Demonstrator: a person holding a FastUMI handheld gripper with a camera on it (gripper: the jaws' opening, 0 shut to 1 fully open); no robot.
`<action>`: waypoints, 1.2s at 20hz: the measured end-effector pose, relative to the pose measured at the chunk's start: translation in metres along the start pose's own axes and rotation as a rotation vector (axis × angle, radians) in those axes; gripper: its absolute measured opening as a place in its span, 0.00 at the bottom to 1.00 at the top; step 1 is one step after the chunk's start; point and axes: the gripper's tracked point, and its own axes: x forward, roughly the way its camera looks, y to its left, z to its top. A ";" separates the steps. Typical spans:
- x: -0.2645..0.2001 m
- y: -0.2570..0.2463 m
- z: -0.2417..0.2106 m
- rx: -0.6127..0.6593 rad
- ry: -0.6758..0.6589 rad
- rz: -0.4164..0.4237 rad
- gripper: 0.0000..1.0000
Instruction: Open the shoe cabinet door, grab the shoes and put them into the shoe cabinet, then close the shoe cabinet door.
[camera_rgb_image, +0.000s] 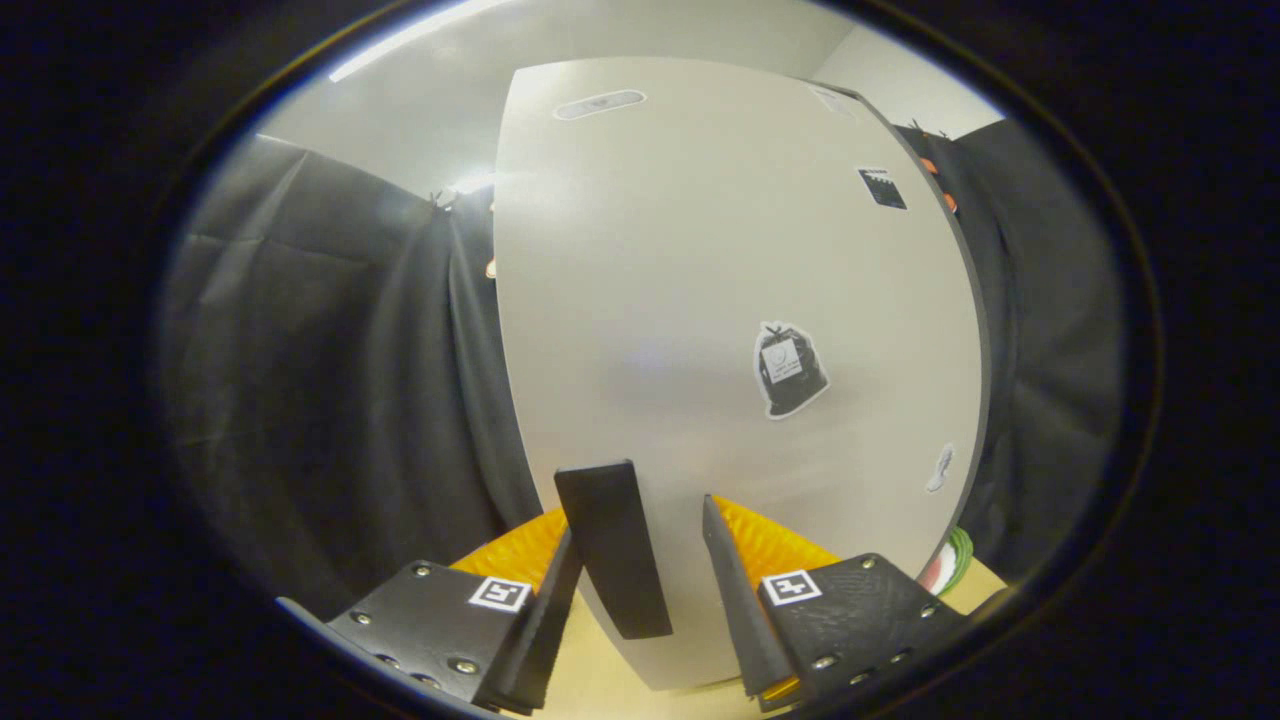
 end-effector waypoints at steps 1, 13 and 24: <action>0.003 0.001 0.001 0.006 -0.001 0.000 0.69; 0.006 0.004 0.003 0.004 -0.024 -0.065 0.69; -0.002 0.007 0.000 0.014 -0.012 -0.069 0.69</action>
